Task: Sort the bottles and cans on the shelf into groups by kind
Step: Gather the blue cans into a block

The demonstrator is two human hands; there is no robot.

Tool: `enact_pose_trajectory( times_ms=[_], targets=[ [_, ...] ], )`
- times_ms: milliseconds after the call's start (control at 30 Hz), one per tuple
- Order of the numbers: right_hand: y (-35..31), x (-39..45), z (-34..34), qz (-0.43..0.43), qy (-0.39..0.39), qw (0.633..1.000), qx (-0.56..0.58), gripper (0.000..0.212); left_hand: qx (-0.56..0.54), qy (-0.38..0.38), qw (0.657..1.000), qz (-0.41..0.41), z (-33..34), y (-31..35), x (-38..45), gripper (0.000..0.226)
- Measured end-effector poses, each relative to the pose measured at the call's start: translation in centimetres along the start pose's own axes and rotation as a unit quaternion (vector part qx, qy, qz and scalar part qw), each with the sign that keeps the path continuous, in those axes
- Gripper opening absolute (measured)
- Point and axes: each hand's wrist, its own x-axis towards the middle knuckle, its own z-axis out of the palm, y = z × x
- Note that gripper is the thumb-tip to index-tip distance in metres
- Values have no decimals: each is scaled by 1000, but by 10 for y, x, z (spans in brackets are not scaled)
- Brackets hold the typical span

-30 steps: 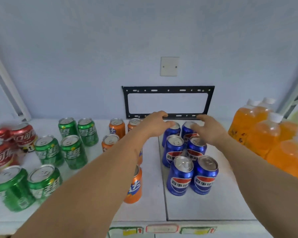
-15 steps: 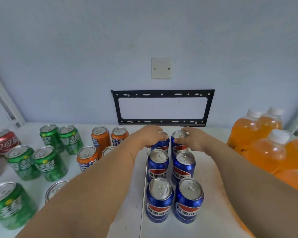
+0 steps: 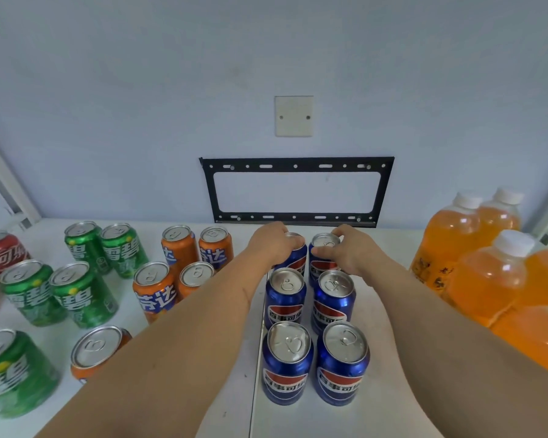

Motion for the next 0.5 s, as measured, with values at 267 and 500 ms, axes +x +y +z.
enact_pose_trajectory(
  times_ms=[267,500],
  targets=[
    [2,-28,-4,28,4,996,88,91,9,11,1000,-14,-9,6,-18,68],
    [37,-74,1,-3,-81,986,144,52,-11,-60,998,23,-9,-4,-92,63]
  ],
)
